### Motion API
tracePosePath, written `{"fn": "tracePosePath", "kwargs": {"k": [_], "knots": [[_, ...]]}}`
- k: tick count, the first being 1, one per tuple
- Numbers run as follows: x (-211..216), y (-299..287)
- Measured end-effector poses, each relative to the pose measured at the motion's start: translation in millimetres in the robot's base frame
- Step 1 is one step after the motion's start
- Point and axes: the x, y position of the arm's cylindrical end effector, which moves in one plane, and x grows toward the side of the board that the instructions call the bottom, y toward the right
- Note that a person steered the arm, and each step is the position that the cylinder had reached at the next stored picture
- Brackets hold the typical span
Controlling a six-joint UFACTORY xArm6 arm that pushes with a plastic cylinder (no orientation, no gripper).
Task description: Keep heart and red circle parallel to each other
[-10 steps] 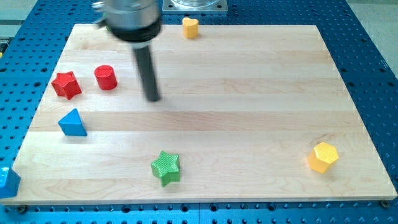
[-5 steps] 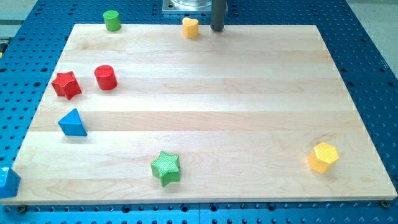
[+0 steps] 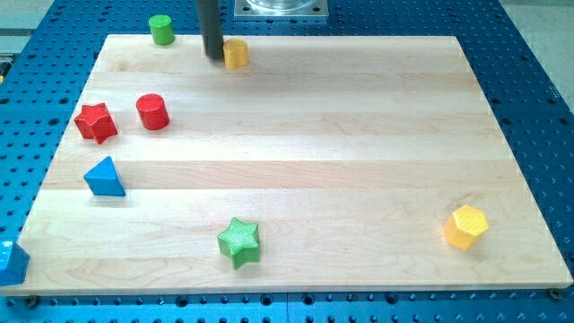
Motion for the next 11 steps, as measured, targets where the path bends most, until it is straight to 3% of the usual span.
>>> {"fn": "tracePosePath", "kwargs": {"k": [1,2,3,4,5,6,7,9,11], "knots": [[3,36],[119,27],[195,32],[116,73],[96,41],[124,-9],[182,-15],[145,-40],[176,-110]]}}
